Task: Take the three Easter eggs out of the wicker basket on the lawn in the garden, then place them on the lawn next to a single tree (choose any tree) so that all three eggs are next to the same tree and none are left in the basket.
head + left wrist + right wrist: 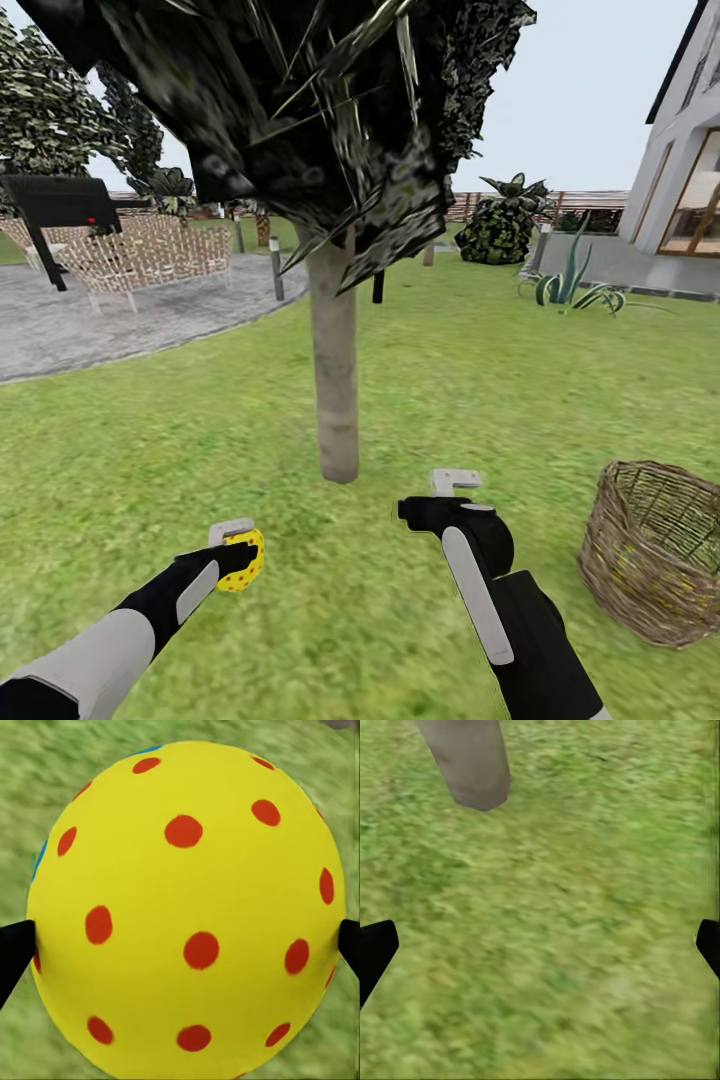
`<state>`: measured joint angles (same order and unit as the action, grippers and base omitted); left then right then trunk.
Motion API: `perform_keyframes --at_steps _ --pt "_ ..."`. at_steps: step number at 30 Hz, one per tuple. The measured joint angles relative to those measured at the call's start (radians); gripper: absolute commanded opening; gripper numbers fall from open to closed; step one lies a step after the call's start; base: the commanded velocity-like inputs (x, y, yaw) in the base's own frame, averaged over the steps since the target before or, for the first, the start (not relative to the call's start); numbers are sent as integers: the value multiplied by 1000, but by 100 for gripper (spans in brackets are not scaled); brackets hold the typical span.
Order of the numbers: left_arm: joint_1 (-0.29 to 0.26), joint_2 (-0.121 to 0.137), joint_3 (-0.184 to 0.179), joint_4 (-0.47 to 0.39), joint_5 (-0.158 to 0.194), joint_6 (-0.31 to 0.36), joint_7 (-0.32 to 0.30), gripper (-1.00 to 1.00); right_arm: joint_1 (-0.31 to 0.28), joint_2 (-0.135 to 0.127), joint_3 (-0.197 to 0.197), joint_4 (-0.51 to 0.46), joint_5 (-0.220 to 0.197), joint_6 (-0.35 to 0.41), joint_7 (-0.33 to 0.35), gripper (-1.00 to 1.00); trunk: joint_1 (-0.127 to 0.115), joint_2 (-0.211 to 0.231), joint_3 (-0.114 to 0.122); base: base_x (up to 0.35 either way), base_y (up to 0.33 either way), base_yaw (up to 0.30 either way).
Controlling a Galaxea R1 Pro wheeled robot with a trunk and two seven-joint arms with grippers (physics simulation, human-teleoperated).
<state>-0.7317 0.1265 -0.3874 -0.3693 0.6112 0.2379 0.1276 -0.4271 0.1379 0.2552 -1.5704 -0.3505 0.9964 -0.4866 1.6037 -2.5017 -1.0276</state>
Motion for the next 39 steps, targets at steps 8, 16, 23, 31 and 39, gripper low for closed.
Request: perform_keyframes --at_steps 8,16,23,31,39 --pt "0 1 0 1 0 0 0 -100 0 0 0 1 0 -1 0 100 0 0 1 295 120 -90" --pt "0 1 1 1 0 0 0 -100 0 0 0 0 0 0 0 100 0 0 1 121 20 -1" --pt "0 1 2 3 2 -11 -2 -100 0 0 0 0 1 0 -1 100 3 -1 -18 3 0 0" --pt "0 1 -1 10 -3 -107 -5 -100 0 0 0 -13 1 -1 -2 100 6 -3 -49 0 0 0" --pt "0 -2 0 5 -4 -133 -5 -100 0 -2 -4 -15 3 -3 -2 100 10 -5 -80 0 0 0"
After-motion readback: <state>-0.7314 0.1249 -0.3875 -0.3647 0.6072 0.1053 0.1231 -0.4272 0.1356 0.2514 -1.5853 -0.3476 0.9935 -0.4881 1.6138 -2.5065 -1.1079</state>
